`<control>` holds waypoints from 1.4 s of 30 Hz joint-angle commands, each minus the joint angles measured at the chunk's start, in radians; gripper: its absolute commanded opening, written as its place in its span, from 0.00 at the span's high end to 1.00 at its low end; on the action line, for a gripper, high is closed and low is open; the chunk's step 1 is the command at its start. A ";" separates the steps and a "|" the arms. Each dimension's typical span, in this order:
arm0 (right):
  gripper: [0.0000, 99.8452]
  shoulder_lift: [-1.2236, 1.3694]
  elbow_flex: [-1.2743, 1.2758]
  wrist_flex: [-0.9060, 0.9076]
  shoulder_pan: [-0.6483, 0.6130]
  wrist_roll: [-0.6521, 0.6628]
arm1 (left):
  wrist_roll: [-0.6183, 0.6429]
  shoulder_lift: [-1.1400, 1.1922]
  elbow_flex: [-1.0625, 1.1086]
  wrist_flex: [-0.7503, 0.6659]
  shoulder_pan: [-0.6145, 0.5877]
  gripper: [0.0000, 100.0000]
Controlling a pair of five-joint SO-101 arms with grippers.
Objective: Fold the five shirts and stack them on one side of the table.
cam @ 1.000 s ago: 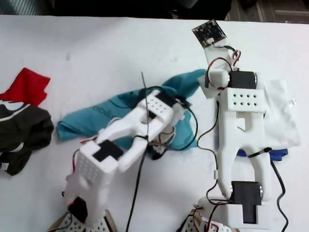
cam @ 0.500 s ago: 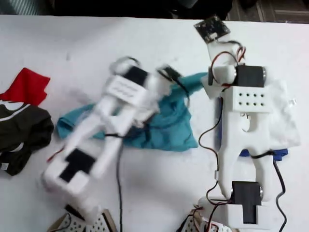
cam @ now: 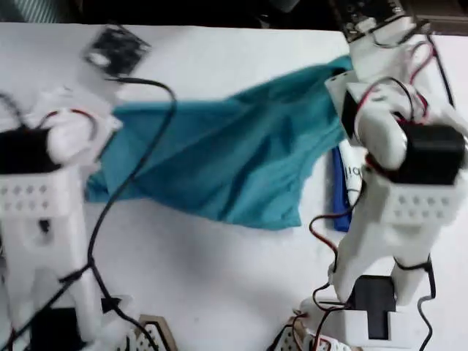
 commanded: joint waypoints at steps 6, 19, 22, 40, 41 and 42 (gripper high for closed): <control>0.98 -0.012 -0.387 0.004 0.005 0.002 | -0.009 -0.208 -0.038 -0.255 -0.134 0.98; 0.98 -0.137 -0.632 0.015 0.013 0.049 | -0.009 -0.466 -0.031 -0.405 -0.223 0.98; 0.98 -0.173 -0.632 0.015 0.013 0.120 | -0.009 -0.509 -0.029 -0.402 -0.223 0.98; 0.98 -0.354 -0.628 0.022 0.117 0.169 | -0.008 -0.677 -0.026 -0.112 -0.219 0.98; 0.98 -0.363 -0.606 0.022 0.119 0.169 | -0.006 -0.688 -0.017 -0.101 -0.219 0.98; 0.98 -0.372 -0.572 0.022 0.120 0.169 | -0.008 -0.700 0.005 -0.098 -0.219 0.98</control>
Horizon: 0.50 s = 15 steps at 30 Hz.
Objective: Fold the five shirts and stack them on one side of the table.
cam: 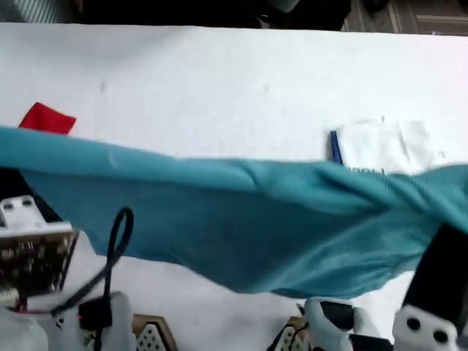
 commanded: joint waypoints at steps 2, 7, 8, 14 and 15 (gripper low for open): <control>0.98 -0.044 0.141 0.007 0.012 0.008 | -0.006 -0.050 0.071 0.020 -0.012 0.98; 0.98 -0.183 0.466 0.007 0.007 0.003 | -0.008 -0.150 0.244 0.003 -0.012 0.98; 0.98 -0.209 0.549 0.007 0.007 0.003 | -0.008 -0.170 0.281 -0.017 -0.012 0.98; 0.98 -0.329 1.056 -0.051 0.007 0.002 | -0.009 -0.240 0.557 -0.158 -0.012 0.98; 0.98 -0.338 1.146 -0.087 0.007 0.002 | -0.011 -0.240 0.605 -0.184 -0.012 0.98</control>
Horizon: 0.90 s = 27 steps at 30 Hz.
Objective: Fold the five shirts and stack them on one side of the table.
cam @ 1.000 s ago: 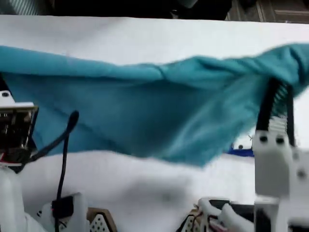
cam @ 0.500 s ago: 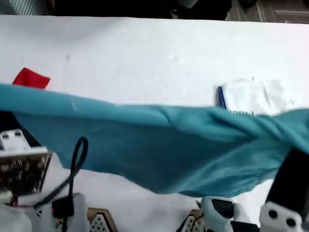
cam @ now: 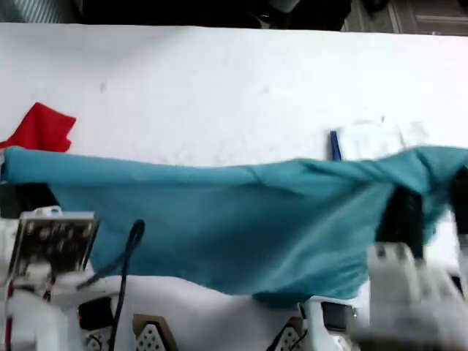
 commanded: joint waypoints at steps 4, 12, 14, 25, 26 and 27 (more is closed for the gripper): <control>0.98 -0.024 0.559 -0.243 -0.004 0.002 | -0.072 -0.005 0.321 -0.192 -0.005 0.98; 0.98 -0.019 0.934 -0.578 -0.182 0.002 | -0.172 -0.004 0.664 -0.514 0.047 0.98; 0.98 -0.019 1.028 -0.665 -0.203 0.002 | -0.178 -0.004 0.720 -0.563 0.087 0.98; 0.98 0.128 1.137 -0.906 -0.205 0.002 | -0.180 0.208 0.712 -0.733 0.148 0.98; 0.98 0.165 1.105 -0.906 -0.205 0.002 | -0.176 0.271 0.666 -0.738 0.148 0.98; 0.98 0.205 1.066 -0.908 -0.205 0.002 | -0.173 0.340 0.611 -0.740 0.150 0.98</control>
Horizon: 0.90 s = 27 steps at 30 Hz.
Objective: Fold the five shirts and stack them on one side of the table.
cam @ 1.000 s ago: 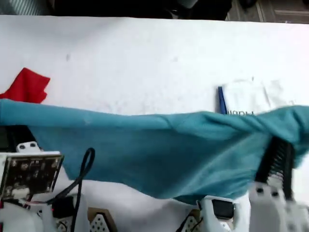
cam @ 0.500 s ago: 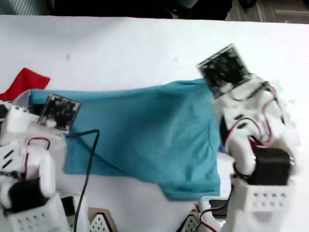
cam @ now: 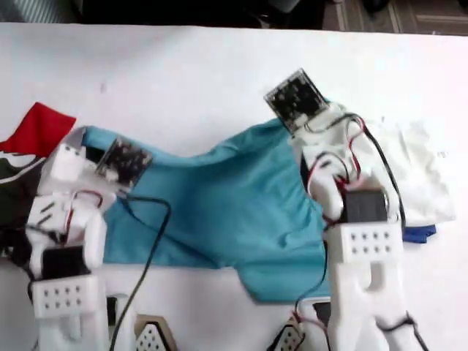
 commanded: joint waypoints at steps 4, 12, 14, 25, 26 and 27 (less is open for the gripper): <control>0.98 0.245 -0.265 -0.025 0.002 0.000 | 0.005 0.461 -0.388 -0.032 0.008 0.98; 0.98 0.579 -0.629 -0.025 0.064 0.000 | -0.002 1.013 -0.914 -0.021 0.008 0.98; 0.98 0.656 -0.715 -0.024 0.070 0.000 | -0.002 1.122 -1.033 -0.020 0.008 0.98; 0.98 0.978 -1.126 -0.021 0.070 -0.034 | -0.003 1.592 -1.628 0.316 0.021 0.98; 0.98 0.995 -1.154 -0.018 0.070 -0.052 | -0.003 1.620 -1.669 0.356 0.024 0.98; 0.98 1.007 -1.175 -0.016 0.071 -0.064 | -0.003 1.644 -1.711 0.393 0.027 0.98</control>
